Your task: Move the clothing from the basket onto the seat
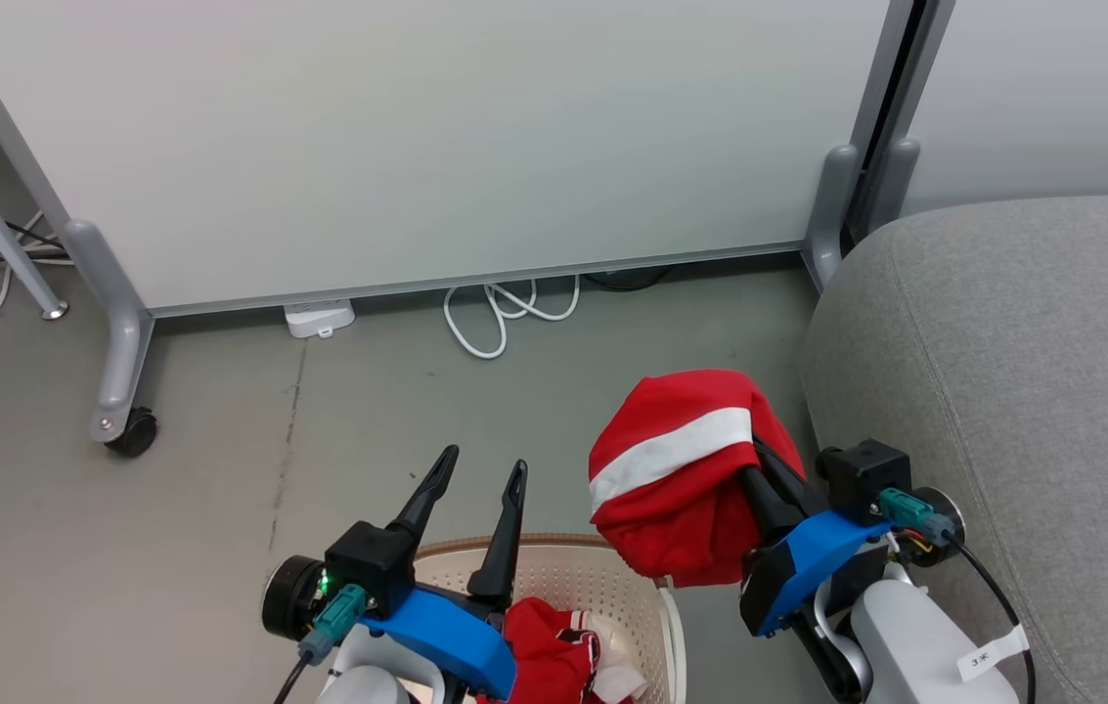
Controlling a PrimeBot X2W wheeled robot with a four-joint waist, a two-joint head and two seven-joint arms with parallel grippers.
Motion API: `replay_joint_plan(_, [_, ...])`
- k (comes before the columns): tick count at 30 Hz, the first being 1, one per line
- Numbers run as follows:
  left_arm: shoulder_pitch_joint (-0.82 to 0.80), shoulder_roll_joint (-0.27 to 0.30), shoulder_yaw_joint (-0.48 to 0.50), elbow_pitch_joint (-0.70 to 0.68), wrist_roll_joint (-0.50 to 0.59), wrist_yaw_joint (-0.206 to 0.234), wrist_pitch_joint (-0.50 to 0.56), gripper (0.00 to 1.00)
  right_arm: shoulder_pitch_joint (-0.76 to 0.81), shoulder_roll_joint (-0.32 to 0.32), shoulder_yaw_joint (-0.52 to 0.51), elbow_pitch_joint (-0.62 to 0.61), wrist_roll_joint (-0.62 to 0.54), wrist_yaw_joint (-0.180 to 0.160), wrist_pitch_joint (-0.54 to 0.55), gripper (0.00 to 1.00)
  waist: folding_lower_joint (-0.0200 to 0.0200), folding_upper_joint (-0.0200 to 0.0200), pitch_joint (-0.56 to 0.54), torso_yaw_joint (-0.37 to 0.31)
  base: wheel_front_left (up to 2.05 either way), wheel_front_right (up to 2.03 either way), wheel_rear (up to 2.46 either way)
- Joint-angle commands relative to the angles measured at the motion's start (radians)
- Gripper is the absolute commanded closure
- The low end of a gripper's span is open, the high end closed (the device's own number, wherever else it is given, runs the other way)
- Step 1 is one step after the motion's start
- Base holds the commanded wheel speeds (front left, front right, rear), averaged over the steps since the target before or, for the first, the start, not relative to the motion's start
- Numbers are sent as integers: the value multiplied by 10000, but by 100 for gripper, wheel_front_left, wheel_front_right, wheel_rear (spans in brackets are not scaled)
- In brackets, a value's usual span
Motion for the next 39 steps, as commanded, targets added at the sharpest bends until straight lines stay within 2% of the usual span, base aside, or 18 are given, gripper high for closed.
replay_joint_plan(1, [115, -53, 97, 61, 151, -103, -50, 0, 101, -30, 35, -35, 55, 5, -24, 100, 0, 0, 6, -34, 0, 0, 0])
replay_joint_plan(13, [49, -304, 379, 313, 573, -478, -50, 0, -36, -30, 166, -88, 85, 5, -29, 100, 0, 0, 108, -850, 0, 0, 0])
replay_joint_plan(39, [-267, -490, 642, 480, 1052, -832, -51, 0, -182, -28, 199, -245, 277, 5, -65, 100, 0, 0, 520, -3789, 0, 0, 0])
